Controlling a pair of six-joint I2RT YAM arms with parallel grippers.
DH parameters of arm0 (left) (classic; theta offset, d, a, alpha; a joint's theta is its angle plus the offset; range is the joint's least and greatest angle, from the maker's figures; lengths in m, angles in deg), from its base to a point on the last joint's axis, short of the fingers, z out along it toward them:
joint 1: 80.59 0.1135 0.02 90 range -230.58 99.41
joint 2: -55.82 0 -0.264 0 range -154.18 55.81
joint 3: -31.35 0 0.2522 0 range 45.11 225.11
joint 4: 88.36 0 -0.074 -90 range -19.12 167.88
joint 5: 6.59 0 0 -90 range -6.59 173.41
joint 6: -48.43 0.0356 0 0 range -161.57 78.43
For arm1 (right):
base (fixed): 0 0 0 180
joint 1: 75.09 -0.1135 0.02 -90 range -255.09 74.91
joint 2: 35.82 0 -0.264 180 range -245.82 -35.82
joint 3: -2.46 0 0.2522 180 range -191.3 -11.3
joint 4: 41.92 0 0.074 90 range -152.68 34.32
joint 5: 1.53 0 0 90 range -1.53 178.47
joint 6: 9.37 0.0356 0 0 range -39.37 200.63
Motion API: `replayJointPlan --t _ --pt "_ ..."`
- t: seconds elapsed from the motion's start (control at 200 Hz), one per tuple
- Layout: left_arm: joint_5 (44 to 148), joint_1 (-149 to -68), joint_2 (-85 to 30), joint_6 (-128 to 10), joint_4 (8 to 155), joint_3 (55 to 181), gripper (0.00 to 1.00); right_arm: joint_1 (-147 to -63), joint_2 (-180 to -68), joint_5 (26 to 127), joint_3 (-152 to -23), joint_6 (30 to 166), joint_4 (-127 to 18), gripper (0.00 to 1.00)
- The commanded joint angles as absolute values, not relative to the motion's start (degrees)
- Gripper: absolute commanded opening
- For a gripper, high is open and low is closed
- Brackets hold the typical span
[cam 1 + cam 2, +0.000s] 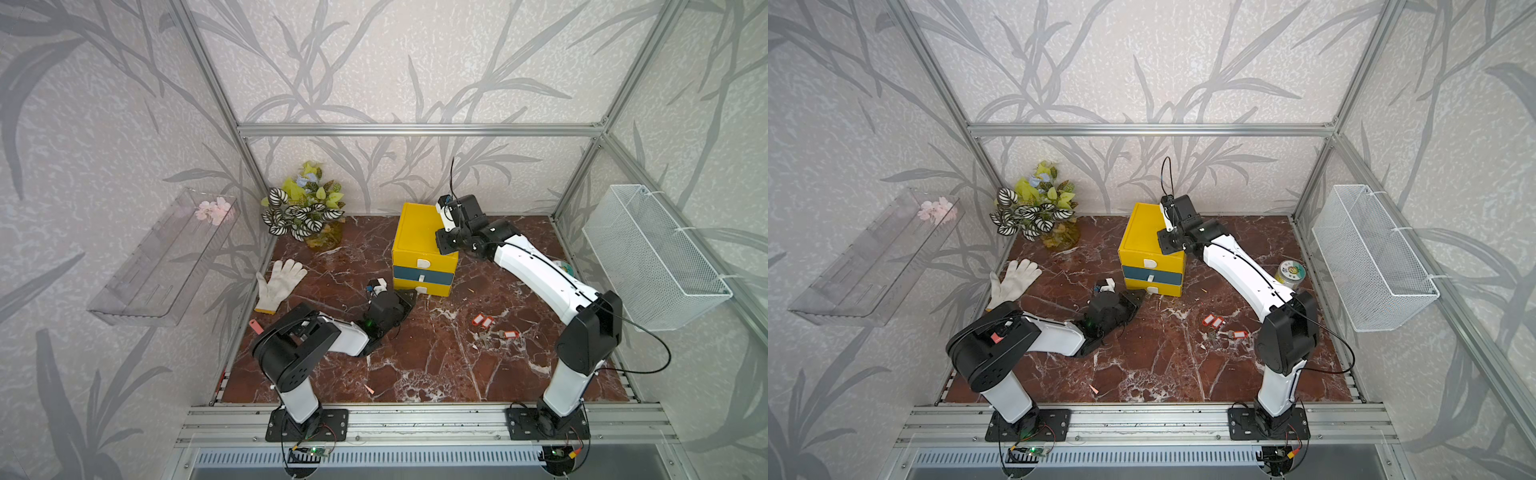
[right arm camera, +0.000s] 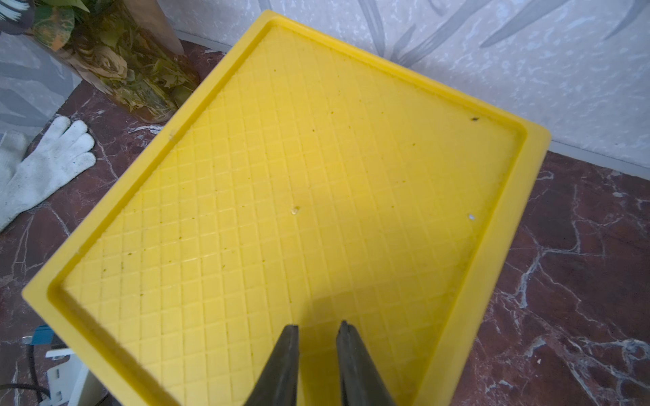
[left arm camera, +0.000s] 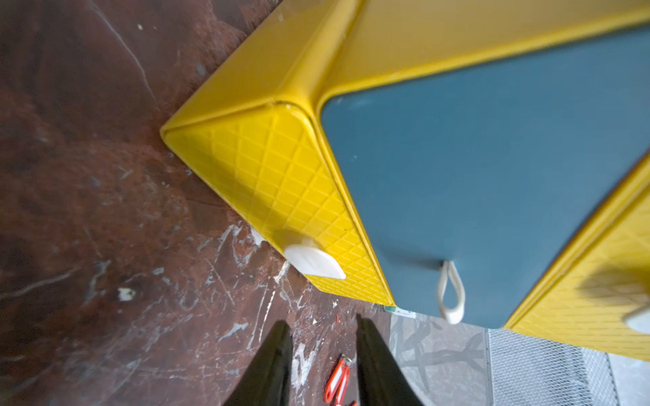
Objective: Take the keys out of the drawer
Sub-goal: Open the drawer in the storage box.
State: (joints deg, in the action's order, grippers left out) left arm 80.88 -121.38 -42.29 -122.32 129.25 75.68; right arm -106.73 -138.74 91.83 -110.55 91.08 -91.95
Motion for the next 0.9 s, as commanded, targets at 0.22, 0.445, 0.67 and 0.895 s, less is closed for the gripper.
replayJointPlan --t 0.22,0.445,0.67,0.895 --pt "80.37 -121.72 -41.38 -120.40 134.27 79.19 0.33 -106.96 -138.46 92.52 -110.74 90.65 -93.35 0.24" --pt "82.93 -121.63 -45.11 -121.63 139.84 80.74 0.30 -106.96 -139.37 92.43 -111.57 90.75 -94.08 0.24" --pt "83.39 -121.61 -47.27 -121.68 139.79 82.63 0.20 -107.25 -139.45 92.42 -111.50 90.76 -94.49 0.24" --pt "83.22 -121.55 -47.48 -121.54 140.09 82.48 0.04 -107.51 -139.36 92.60 -111.24 90.30 -94.79 0.24"
